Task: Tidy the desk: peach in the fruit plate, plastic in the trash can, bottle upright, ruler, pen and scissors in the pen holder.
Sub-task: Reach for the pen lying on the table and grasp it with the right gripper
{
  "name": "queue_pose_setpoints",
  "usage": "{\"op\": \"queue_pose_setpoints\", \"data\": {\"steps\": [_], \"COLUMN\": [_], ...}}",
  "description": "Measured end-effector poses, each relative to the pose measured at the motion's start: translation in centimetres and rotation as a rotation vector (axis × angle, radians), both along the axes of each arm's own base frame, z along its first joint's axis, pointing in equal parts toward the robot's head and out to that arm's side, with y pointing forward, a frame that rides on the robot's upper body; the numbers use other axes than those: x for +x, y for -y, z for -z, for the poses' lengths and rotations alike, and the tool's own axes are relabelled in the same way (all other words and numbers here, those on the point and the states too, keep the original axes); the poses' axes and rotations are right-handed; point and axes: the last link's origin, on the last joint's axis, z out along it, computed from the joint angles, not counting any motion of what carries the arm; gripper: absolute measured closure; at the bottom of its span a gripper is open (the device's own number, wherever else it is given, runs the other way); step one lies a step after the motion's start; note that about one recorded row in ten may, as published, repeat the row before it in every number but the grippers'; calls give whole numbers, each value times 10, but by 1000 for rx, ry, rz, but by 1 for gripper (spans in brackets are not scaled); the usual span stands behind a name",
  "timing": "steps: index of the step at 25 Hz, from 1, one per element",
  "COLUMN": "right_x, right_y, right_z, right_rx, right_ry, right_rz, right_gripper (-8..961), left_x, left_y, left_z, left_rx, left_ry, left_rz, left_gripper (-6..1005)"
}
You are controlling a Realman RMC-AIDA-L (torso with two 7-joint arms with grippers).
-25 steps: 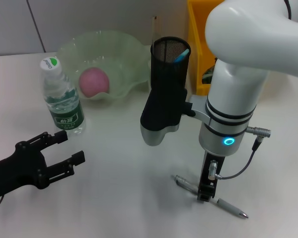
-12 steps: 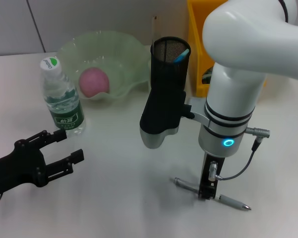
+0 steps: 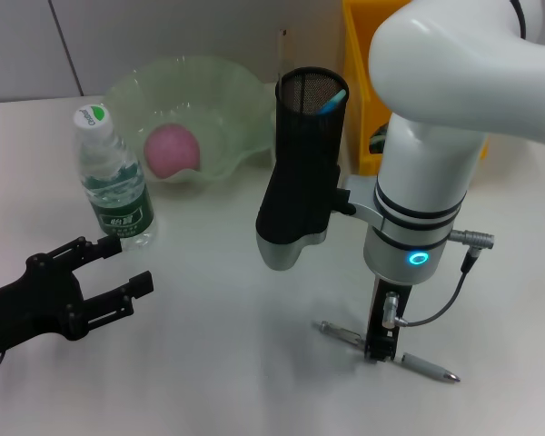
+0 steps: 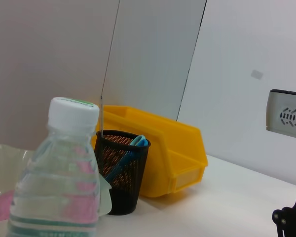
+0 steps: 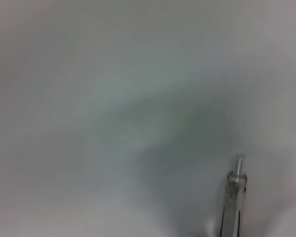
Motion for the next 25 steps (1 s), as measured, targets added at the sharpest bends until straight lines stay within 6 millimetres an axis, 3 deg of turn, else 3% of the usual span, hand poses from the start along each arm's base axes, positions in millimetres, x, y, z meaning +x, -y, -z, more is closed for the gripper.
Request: {"op": "queue_pose_setpoints", "data": {"steps": [25], "right_x": [3], "right_y": [-1], "right_z": [-1], "right_rx": [5], "right_ry": [16], "right_rz": [-2], "right_gripper": [764], "left_x": [1], "left_y": [-3], "left_z": [-2], "left_rx": [0], "left_ry": [-5], "left_rz": [-1], "left_gripper": [222]}}
